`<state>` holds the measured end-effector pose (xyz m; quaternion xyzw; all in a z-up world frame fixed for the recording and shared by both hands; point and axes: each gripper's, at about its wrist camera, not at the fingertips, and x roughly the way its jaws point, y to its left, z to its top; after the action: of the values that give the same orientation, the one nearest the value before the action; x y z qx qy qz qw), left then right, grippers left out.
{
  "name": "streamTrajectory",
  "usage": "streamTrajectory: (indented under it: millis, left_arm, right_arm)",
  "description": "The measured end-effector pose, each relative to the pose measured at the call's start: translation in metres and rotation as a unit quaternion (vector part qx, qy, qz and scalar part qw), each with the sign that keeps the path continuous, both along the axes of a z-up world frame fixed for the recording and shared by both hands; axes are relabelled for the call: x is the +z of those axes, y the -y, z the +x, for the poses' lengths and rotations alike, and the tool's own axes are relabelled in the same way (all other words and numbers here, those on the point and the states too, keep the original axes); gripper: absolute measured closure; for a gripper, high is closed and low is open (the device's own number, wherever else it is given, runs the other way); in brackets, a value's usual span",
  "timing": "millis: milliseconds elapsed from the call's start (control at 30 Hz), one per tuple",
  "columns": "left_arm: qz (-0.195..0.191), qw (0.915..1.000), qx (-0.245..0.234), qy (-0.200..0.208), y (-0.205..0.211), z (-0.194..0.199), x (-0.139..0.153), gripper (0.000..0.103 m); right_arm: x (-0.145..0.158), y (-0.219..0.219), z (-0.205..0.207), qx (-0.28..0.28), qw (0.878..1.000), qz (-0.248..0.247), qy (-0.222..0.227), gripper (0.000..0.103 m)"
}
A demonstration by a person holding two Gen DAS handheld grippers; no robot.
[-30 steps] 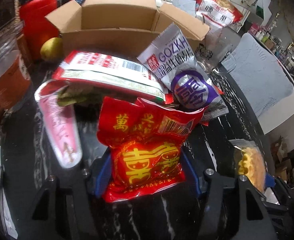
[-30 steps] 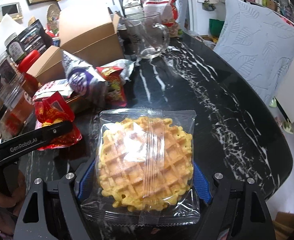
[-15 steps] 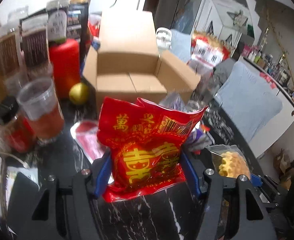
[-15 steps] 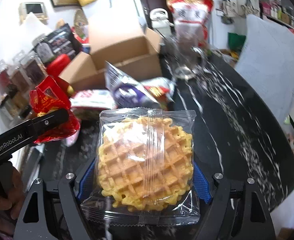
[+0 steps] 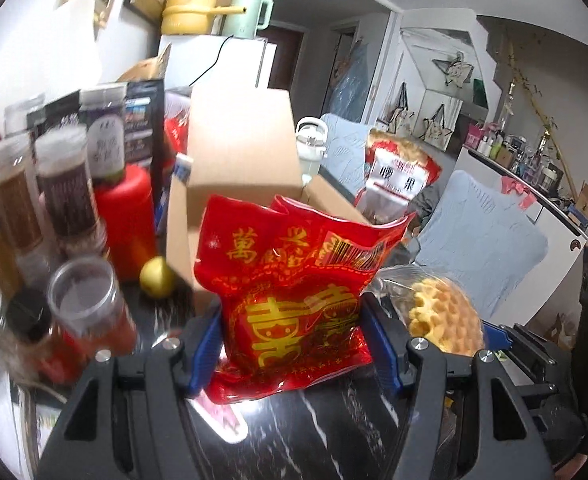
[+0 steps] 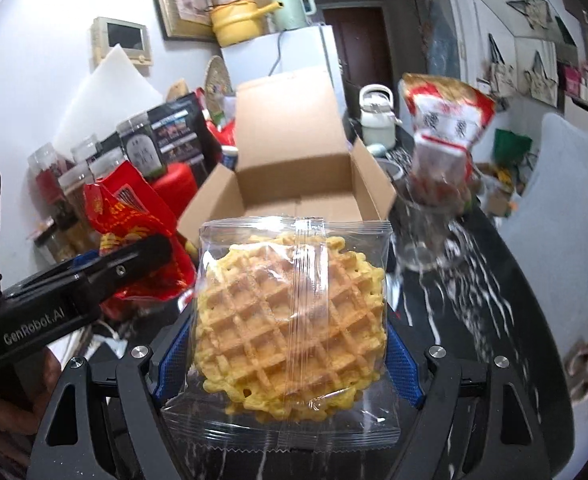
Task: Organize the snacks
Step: 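Carry the red packet with the left tool while the right tool carries the waffle into the box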
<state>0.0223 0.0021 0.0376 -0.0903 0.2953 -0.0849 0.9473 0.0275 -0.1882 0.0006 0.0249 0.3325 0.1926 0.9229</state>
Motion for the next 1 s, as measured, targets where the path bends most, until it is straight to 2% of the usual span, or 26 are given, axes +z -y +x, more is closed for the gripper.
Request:
streamTrajectory:
  millis: [433, 867, 1000]
  left_arm:
    - [-0.003, 0.9993, -0.002, 0.038, -0.008, 0.075, 0.022, 0.04]
    - [-0.012, 0.999, 0.024, 0.036, -0.022, 0.174, 0.024, 0.04]
    - [0.007, 0.998, 0.05, 0.037, -0.025, 0.202, 0.023, 0.04]
  right_arm:
    - [0.026, -0.016, 0.078, 0.017, 1.0, 0.005, 0.026, 0.021]
    - [0.034, -0.035, 0.188, 0.03, 0.999, -0.006, 0.024, 0.021]
    - [0.033, -0.043, 0.218, 0.035, 0.999, -0.01, 0.017, 0.021]
